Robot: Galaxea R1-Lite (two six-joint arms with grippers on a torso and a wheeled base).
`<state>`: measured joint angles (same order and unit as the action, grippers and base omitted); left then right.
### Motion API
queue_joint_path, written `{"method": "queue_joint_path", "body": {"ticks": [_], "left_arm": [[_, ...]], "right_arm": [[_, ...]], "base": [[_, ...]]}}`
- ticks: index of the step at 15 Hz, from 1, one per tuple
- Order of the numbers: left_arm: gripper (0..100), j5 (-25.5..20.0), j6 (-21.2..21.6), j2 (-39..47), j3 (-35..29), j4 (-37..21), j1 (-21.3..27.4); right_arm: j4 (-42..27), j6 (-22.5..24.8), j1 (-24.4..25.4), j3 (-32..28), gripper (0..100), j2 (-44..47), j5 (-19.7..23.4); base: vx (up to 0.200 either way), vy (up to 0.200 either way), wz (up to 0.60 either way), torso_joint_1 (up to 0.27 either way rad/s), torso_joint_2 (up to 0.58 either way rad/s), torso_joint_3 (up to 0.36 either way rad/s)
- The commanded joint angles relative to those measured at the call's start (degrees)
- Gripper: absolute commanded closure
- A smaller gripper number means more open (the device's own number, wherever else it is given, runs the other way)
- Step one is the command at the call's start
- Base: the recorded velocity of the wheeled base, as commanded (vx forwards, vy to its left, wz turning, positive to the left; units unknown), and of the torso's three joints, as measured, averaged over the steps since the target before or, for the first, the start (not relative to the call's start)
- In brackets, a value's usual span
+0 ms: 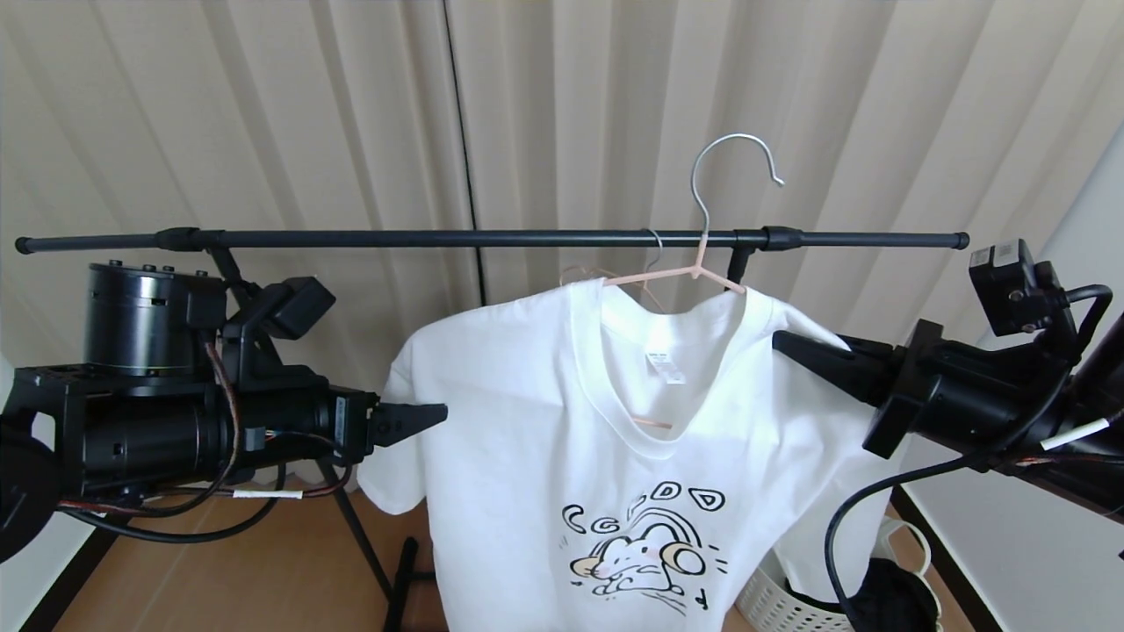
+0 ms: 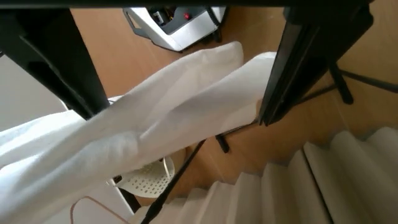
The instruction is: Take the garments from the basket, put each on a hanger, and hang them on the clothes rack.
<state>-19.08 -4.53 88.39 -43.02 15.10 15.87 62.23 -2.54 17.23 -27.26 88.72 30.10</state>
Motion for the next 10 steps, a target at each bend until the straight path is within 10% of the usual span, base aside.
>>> {"method": "queue_joint_path", "body": {"ticks": [1, 10], "left_arm": [[100, 0.09, -0.04, 0.73, 0.04, 0.01, 0.04], [100, 0.18, -0.56, -2.26, 2.15, -0.07, -1.28]], "right_arm": [[-0.01, -0.01, 0.0, 0.01, 100, -0.48, -0.04], [-0.01, -0.1, -1.4, -0.6, 100, 0.13, -0.04]], "base": [[0.0, 0.0, 0.0, 0.0, 0.0, 0.0], [0.0, 0.0, 0.0, 0.0, 0.0, 0.0]]}}
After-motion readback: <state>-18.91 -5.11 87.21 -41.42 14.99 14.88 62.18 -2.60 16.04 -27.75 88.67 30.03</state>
